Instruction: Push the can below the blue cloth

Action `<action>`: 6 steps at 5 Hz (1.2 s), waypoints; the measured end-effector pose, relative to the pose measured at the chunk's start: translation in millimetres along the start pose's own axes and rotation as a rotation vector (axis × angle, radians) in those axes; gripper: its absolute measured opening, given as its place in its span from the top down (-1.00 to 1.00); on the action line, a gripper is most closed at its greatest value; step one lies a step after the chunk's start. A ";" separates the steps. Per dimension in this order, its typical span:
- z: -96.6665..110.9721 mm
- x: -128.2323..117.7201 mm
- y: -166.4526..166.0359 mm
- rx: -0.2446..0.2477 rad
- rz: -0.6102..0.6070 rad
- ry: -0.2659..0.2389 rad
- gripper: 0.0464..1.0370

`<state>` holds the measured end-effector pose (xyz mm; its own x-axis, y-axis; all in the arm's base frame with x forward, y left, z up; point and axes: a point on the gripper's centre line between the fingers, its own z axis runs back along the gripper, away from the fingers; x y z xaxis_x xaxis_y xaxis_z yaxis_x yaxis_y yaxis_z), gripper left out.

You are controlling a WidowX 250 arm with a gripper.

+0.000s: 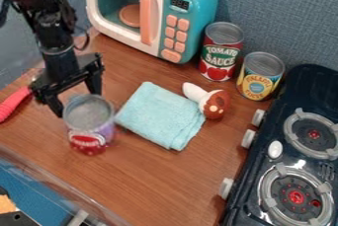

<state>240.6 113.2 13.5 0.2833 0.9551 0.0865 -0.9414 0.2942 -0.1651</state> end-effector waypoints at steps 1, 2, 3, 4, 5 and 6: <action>4.8 -19.0 3.6 0.025 0.121 -0.020 -0.93; 10.5 -29.8 -0.2 0.041 0.205 -0.010 -0.93; 10.1 -46.2 -8.9 0.047 0.230 0.008 -0.93; 7.5 -58.5 -8.3 0.060 0.247 0.021 -0.93; 11.5 -66.1 -11.8 0.055 0.245 0.025 -0.93; 15.5 -65.3 -12.4 0.040 0.245 0.009 -0.93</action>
<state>230.9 46.6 25.1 0.0475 0.9981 0.0401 -0.9886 0.0527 -0.1412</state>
